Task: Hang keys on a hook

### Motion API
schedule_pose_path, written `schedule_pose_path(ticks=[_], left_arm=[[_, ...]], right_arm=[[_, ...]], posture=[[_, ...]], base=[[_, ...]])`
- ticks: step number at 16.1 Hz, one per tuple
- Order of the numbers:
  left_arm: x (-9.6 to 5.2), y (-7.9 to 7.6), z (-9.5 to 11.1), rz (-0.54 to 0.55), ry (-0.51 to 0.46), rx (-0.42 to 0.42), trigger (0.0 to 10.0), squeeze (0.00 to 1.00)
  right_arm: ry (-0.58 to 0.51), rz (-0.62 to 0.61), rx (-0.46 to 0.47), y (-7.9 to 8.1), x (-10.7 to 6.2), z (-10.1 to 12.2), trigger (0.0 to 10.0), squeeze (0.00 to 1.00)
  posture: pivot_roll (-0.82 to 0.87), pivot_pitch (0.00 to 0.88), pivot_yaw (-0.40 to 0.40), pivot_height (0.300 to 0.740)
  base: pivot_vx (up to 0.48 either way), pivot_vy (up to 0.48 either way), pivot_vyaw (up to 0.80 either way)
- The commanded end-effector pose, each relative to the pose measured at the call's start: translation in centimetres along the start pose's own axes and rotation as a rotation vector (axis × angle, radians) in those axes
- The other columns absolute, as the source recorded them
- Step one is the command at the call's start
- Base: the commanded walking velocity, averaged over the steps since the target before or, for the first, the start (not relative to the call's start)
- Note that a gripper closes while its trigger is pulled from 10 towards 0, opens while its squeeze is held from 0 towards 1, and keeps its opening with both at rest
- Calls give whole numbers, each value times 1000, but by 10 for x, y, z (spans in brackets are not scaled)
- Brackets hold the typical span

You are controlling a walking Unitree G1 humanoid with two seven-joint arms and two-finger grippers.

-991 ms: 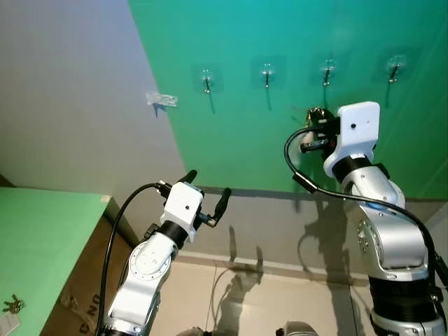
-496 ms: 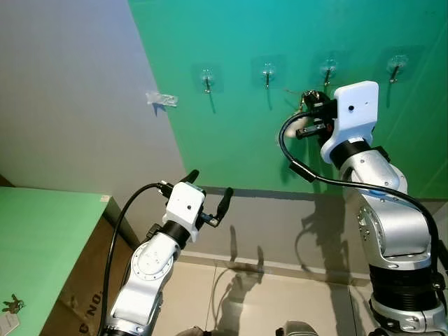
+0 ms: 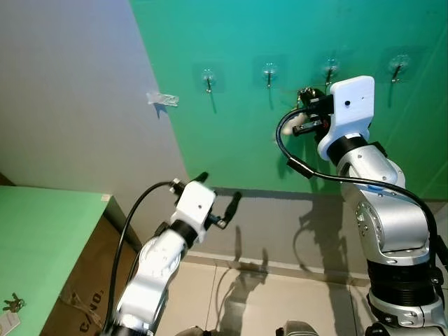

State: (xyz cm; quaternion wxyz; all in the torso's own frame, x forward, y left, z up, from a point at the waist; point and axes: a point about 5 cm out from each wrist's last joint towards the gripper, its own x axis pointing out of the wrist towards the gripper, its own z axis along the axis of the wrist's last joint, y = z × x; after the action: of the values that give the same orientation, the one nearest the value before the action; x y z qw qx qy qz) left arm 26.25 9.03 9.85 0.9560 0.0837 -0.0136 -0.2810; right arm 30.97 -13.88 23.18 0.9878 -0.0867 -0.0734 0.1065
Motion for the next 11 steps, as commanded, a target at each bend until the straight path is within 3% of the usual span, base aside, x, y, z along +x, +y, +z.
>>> schedule_pose_path(ticks=[1,4,6,8,11], left_arm=[[4,-2,9,-56,-23,-15,10000,0],[15,8,29,-107,-70,-35,10000,0],[18,19,46,-130,-105,-53,10000,0],[20,18,53,-146,-120,-61,10000,0],[22,21,72,-185,-168,-99,10000,0]], right_arm=[[-45,26,13,4,2,14,0,0],[-48,55,21,6,2,17,0,0],[-19,36,-33,5,2,9,0,0],[-20,49,-57,10,3,10,0,0],[-30,109,-16,17,3,12,0,0]], posture=[[-248,41,120,720],[-256,36,122,720],[-258,39,126,720],[-257,42,126,720],[-249,49,119,720]], base=[[0,0,0],[0,0,0],[0,0,0],[0,0,0],[0,0,0]])
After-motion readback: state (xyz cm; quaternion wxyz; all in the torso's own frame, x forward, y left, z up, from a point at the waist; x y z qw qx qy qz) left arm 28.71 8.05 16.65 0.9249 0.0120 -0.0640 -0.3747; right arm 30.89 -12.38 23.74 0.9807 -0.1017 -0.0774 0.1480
